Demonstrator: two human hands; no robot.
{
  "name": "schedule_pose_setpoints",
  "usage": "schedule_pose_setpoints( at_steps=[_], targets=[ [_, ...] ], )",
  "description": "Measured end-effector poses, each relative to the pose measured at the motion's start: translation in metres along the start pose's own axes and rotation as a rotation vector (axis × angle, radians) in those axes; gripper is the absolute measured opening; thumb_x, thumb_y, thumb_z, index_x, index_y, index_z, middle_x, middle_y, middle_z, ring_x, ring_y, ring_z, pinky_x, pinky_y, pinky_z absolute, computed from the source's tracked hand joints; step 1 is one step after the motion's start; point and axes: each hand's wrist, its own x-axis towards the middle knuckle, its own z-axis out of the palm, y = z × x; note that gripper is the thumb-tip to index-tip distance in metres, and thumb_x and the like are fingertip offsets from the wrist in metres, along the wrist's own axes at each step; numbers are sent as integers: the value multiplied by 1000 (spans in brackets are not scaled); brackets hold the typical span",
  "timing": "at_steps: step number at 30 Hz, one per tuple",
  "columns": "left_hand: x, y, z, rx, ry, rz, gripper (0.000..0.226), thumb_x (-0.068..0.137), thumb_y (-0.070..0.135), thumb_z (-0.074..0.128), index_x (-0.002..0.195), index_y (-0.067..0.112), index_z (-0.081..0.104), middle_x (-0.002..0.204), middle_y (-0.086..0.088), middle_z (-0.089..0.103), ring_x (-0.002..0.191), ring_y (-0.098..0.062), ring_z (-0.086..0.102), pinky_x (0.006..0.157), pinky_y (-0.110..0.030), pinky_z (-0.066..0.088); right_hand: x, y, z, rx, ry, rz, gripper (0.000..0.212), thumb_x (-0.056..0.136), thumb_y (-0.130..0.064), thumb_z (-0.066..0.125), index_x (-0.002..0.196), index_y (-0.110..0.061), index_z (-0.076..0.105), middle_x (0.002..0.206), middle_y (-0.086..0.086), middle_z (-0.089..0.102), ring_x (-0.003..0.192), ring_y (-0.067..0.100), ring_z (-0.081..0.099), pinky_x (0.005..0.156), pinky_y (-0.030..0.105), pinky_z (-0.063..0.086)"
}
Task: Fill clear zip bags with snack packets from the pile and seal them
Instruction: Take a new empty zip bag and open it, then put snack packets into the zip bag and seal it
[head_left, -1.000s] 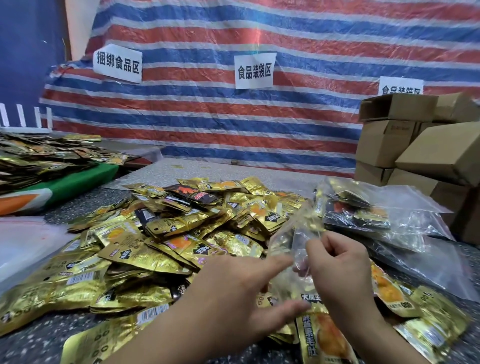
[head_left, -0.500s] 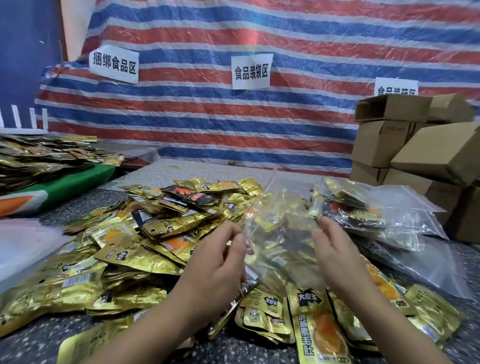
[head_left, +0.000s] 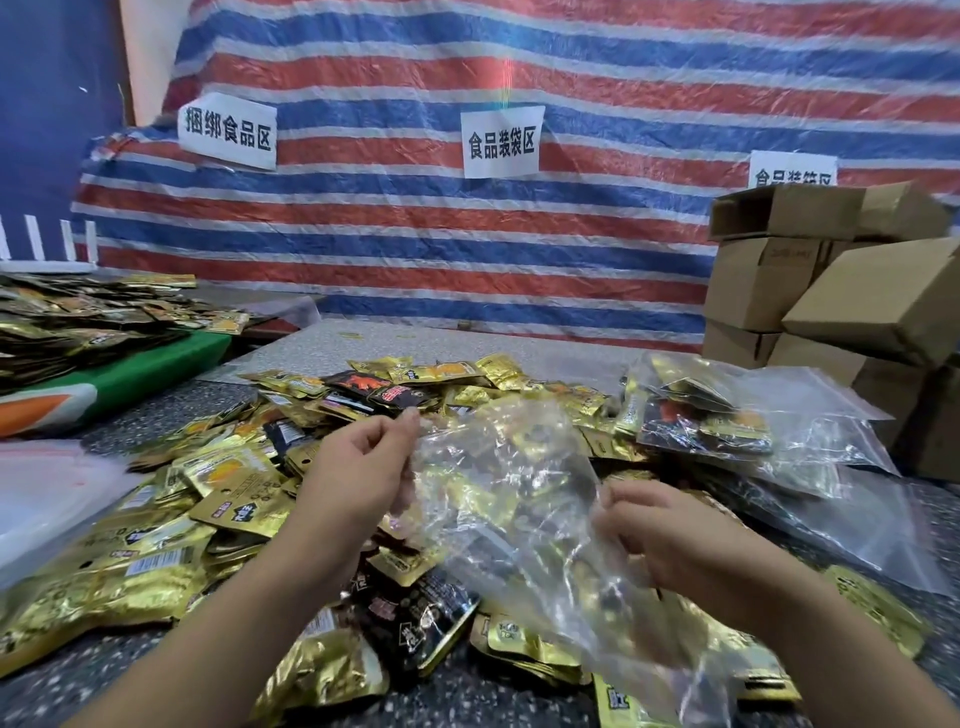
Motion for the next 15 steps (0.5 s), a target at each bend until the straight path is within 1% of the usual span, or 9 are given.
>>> schedule_pose_setpoints(
  at_steps=[2,3,5,7,8,9,11,13,15],
  targets=[
    [3,-1,-3,44,12,-7,46,97,42,52,70,5,51,47,1,42,42,-10,37,45,-20,36,-4,1,-2,-41,-95,3,17,72,-32,76,68,-23,63,68,0,53,60,11,50,54,22,42],
    [3,-2,-4,75,7,-3,46,98,44,51,68,8,49,47,3,39,41,-10,34,45,-21,34,-5,1,-2,-92,-97,-1,23,72,-38,80,68,-22,64,68,1,55,59,12,51,53,21,42],
    [5,-4,-4,140,-3,5,47,97,47,49,68,11,47,52,0,36,44,-11,30,51,-26,28,-5,2,-1,-161,-49,-3,45,68,-59,81,66,-18,62,66,2,53,59,11,50,54,18,41],
    [5,-6,-3,187,7,1,49,96,51,48,67,12,47,56,-2,35,45,-11,28,53,-27,27,-2,2,0,-136,40,41,68,66,-79,69,62,-12,56,65,8,52,60,17,50,58,22,42],
    [5,-6,-3,200,7,-10,50,95,53,48,65,13,46,55,-1,35,44,-11,28,54,-27,29,1,2,-1,-95,106,82,72,70,-83,60,59,-12,55,64,9,54,61,21,52,60,27,44],
    [5,-6,-3,209,0,-22,50,94,54,49,62,16,45,53,1,34,43,-11,29,55,-26,33,4,3,-1,-60,191,114,71,76,-81,52,58,-12,56,62,10,57,61,24,55,62,33,45],
    [5,-6,-4,233,-19,-28,53,95,52,52,54,21,38,48,6,31,43,-12,29,63,-31,40,10,8,-2,-79,380,133,65,95,-63,42,61,-10,58,59,10,62,58,26,60,66,39,46],
    [5,-8,-4,265,-40,-22,55,96,47,54,50,22,36,47,6,31,42,-12,29,66,-33,42,12,14,-1,-210,515,87,52,103,-44,44,67,-10,58,57,5,61,53,18,59,62,36,48],
    [6,-9,-5,302,-63,4,53,97,40,55,50,19,40,47,5,34,40,-9,30,64,-27,43,14,17,-3,-380,596,18,39,101,-36,52,70,-13,59,54,-5,59,47,8,53,52,26,45]
  ],
)
